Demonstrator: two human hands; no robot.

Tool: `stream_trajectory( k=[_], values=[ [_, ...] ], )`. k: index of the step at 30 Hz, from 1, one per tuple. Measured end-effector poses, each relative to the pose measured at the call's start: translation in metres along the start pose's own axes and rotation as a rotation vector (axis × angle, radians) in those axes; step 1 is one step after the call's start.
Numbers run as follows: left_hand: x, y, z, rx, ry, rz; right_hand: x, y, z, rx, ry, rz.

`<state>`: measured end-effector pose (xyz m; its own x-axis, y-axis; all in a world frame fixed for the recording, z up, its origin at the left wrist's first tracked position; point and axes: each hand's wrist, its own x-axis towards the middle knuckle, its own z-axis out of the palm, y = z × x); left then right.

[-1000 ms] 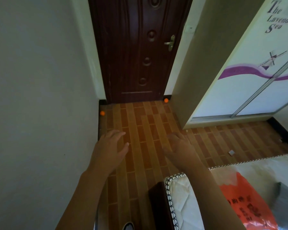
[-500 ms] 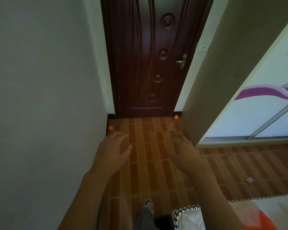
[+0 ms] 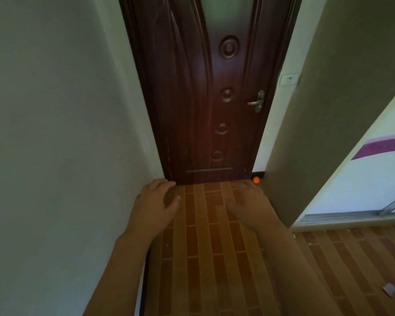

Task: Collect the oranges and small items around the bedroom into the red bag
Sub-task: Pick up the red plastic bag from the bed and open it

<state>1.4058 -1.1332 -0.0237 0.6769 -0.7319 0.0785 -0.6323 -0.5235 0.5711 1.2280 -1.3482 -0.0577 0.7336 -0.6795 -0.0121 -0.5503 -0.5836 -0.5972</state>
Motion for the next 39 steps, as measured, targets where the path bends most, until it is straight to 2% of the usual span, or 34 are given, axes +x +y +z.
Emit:
stream_trajectory(
  k=[6, 10, 19, 25, 29, 33, 36, 39],
  values=[
    [0.066, 0.030, 0.021, 0.036, -0.035, 0.067, 0.035, 0.038, -0.024, -0.120, 0.026, 0.147],
    [0.114, 0.066, 0.052, 0.060, -0.099, 0.174, 0.039, 0.062, -0.057, -0.014, 0.091, 0.217],
    [0.228, 0.163, 0.128, 0.019, -0.273, 0.484, 0.053, 0.116, -0.122, -0.025, 0.294, 0.503],
    [0.292, 0.248, 0.169, -0.044, -0.396, 0.785, 0.063, 0.138, -0.162, -0.051, 0.495, 0.701],
    [0.304, 0.288, 0.205, -0.089, -0.507, 0.923, 0.044, 0.145, -0.169, -0.045, 0.580, 0.875],
    [0.290, 0.321, 0.247, -0.174, -0.642, 1.051, -0.005, 0.156, -0.169, -0.051, 0.655, 1.140],
    [0.266, 0.329, 0.276, -0.236, -0.757, 1.100, -0.041, 0.152, -0.160, -0.036, 0.686, 1.306],
    [0.242, 0.330, 0.298, -0.248, -0.835, 1.151, -0.066, 0.141, -0.143, -0.036, 0.687, 1.396]
  ],
)
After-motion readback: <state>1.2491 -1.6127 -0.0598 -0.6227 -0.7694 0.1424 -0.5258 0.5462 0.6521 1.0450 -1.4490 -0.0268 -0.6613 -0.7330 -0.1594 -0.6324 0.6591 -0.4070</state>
